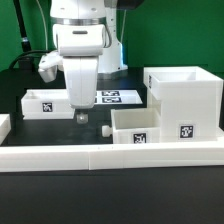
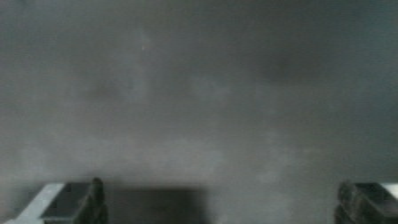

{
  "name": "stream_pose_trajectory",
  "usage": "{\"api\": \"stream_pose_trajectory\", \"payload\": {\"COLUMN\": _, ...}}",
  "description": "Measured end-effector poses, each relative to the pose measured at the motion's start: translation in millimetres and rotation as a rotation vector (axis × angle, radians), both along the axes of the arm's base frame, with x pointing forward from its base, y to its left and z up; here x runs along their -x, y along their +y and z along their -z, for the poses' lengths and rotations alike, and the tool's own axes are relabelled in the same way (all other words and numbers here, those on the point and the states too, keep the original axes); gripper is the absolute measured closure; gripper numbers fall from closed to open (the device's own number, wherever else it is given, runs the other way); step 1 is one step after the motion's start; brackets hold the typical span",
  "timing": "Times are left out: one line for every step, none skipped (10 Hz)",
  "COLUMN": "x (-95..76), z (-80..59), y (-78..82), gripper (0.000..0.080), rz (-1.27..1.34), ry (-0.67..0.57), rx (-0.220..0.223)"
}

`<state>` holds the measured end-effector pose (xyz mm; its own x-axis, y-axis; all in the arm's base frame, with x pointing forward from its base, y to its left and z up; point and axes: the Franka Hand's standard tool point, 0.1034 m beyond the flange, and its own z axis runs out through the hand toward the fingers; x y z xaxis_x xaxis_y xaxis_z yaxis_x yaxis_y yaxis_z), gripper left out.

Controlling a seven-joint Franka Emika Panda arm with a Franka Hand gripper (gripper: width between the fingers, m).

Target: Assemble drawer

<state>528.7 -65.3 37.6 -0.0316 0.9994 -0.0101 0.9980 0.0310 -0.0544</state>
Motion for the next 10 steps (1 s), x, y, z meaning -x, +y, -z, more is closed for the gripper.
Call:
{"api": "stream_pose_trajectory", "payload": {"x": 1.5, "z": 8.4, "y": -1.2, "gripper": 0.0151, "rz": -0.025, "ry": -0.001, "rx": -0.013}}
{"api": "stream_pose_trajectory", "payload": {"x": 0.6, "z": 12.7, "y": -5.7, "gripper": 0.0151, "rz": -0.02, "ry": 0.002, "rx": -0.056}}
{"api": "stream_pose_trajectory", "payload": {"x": -2.4, "z": 12.0, "y": -6.3, "gripper": 0.0151, "rz": -0.008, "ry": -0.005, "rx": -0.078}}
{"api": "stream_pose_trajectory", "payload": {"x": -1.9, "z": 14.8, "y": -6.0, "gripper": 0.0151, "rz": -0.019, "ry": 0.0, "rx": -0.118}}
{"api": "stream_pose_trajectory", "payload": {"x": -3.0, "z": 19.7, "y": -4.1, "gripper": 0.0151, "rz": -0.016, "ry": 0.013, "rx": -0.153}}
{"api": "stream_pose_trajectory", "payload": {"x": -5.7, "z": 20.8, "y": 1.4, "gripper": 0.0151, "rz": -0.02, "ry": 0.016, "rx": -0.169}}
{"api": "stream_pose_trajectory", "payload": {"x": -7.1, "z": 21.4, "y": 9.3, "gripper": 0.0151, "rz": -0.025, "ry": 0.02, "rx": -0.176}}
{"api": "stream_pose_trajectory", "payload": {"x": -6.8, "z": 22.7, "y": 18.5, "gripper": 0.0151, "rz": -0.015, "ry": 0.029, "rx": -0.179}}
{"api": "stream_pose_trajectory", "payload": {"x": -6.5, "z": 23.8, "y": 29.9, "gripper": 0.0151, "rz": 0.001, "ry": 0.037, "rx": -0.179}}
{"api": "stream_pose_trajectory", "payload": {"x": -5.9, "z": 24.0, "y": 39.6, "gripper": 0.0151, "rz": 0.037, "ry": 0.043, "rx": -0.176}}
